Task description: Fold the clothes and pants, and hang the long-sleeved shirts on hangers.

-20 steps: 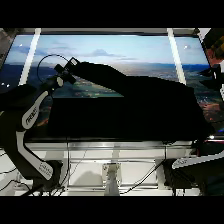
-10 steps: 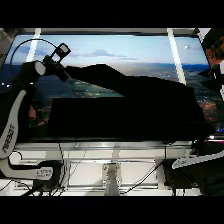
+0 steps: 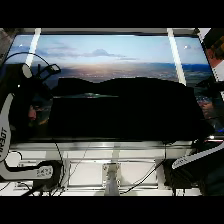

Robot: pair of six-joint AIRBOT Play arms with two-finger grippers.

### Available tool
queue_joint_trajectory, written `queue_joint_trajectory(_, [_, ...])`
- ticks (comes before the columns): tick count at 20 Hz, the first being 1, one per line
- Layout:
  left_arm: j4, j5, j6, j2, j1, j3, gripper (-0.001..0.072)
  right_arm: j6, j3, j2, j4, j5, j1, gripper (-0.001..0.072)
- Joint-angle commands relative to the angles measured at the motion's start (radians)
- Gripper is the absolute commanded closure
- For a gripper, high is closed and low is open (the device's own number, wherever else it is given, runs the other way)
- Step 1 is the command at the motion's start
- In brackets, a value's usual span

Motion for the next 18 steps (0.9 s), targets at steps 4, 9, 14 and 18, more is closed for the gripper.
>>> queue_joint_trajectory(4, [0.013,-0.022,-0.061,-0.103,0.002,-0.016,0.0702,-0.005,0.116,-0.097,-0.065,-0.002,-0.002,0.0221])
queue_joint_trajectory(9, [0.012,0.046,-0.219,-0.109,-0.001,-0.016,0.0703,-0.014,0.142,-0.16,-0.042,0.005,0.011,0.0221])
queue_joint_trajectory(14, [0.012,0.047,-0.233,-0.106,-0.021,-0.016,0.0703,-0.014,0.201,-0.213,-0.027,-0.009,0.029,0.0223])
queue_joint_trajectory(18, [0.005,0.048,-0.233,-0.106,-0.042,-0.016,0.0703,-0.022,0.212,-0.22,0.012,-0.058,0.044,0.0281])
